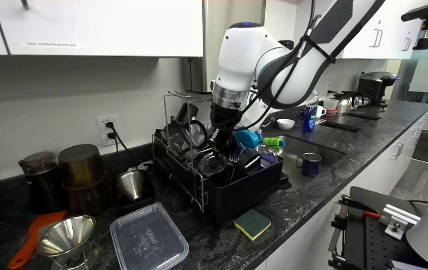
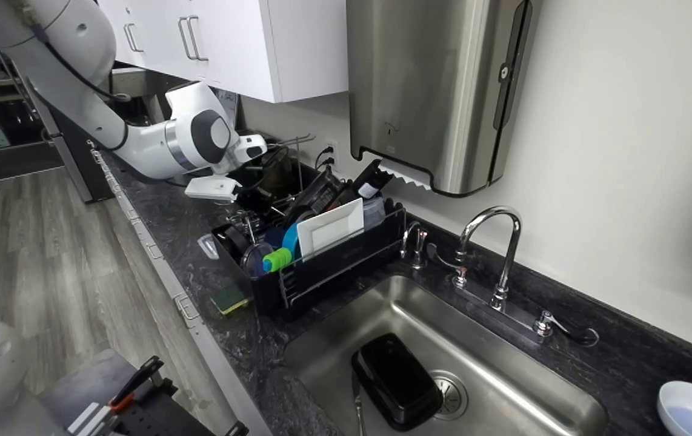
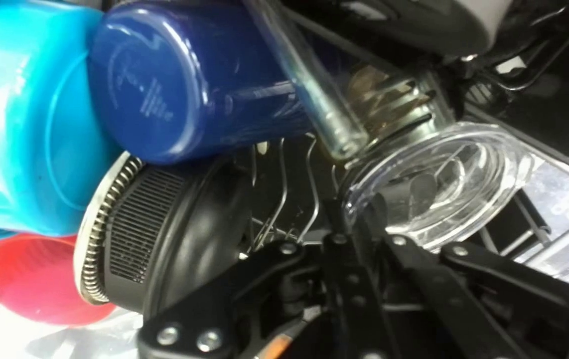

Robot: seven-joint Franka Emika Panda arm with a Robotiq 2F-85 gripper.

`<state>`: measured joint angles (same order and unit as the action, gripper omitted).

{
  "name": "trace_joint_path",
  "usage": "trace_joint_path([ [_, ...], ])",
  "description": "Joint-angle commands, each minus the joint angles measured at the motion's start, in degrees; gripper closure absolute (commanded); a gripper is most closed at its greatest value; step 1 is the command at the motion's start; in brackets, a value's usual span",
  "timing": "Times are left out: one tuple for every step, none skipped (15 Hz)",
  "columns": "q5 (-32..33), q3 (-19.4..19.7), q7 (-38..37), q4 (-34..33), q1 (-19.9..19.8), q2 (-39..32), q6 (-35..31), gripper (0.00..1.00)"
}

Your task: Attach the lid on the dish rack onto the cup in the sink

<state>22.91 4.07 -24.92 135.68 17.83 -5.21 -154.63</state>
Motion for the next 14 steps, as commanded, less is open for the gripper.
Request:
trace_joint_path([
  [1.38,-3.24,-1.83,1.14,-3.14,1.47,0.55,0.98],
  [1.35,-3.61,-2.01,1.26,-3.51,1.64,0.36,0.98],
  [1.27,-3.95,-2.1,1.29,-3.8,1.77,0.35,0.98],
  [1.34,-4.21,-2.31,1.34,-4.04,1.86,0.24,0.98],
  [1.27,-4.46,-2.31,1.37,-4.25,1.98,0.29,0.98],
  [1.25,-4.64,-2.38,1.46,-4.42,2.14,0.17,0.98],
  [1.24,-4.82,-2.44,1.55,-4.56,2.35,0.12,0.98],
  [1.29,-5.0,-2.54,1.64,-4.69,2.56,0.06,0.98],
  [1.28,-5.22,-2.67,1.74,-4.8,2.91,0.03,0.98],
  [1.29,-5.44,-2.84,1.93,-4.91,3.41,-0.04,0.98],
  [1.29,-5.71,-2.99,2.13,-5.03,4.11,0.01,0.98],
  [1.25,-6.03,-3.15,2.37,-5.19,4.88,0.0,0.98],
  [1.3,-6.4,-3.35,2.66,-5.4,5.58,-0.01,0.98],
  [1.29,-6.83,-3.46,3.01,-5.67,6.39,0.0,0.98],
])
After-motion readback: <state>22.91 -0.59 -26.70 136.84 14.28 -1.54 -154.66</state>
